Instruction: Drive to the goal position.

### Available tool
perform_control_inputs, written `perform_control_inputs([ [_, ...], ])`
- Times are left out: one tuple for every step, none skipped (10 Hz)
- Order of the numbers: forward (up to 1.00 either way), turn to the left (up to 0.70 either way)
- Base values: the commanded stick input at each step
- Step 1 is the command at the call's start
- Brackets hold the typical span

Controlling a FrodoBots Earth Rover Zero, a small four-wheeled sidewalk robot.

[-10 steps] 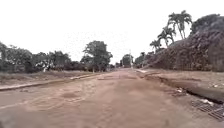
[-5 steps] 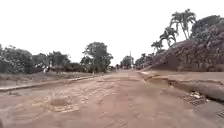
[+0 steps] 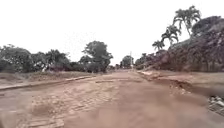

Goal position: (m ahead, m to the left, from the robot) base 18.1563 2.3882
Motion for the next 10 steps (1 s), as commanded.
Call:
perform_control_inputs([
  [1.0,0.0],
  [1.0,0.0],
  [1.0,0.0],
  [1.0,0.0],
  [1.0,0.0],
  [1.0,0.0],
  [1.0,0.0],
  [1.0,0.0],
  [1.0,0.0],
  [1.0,0.0],
])
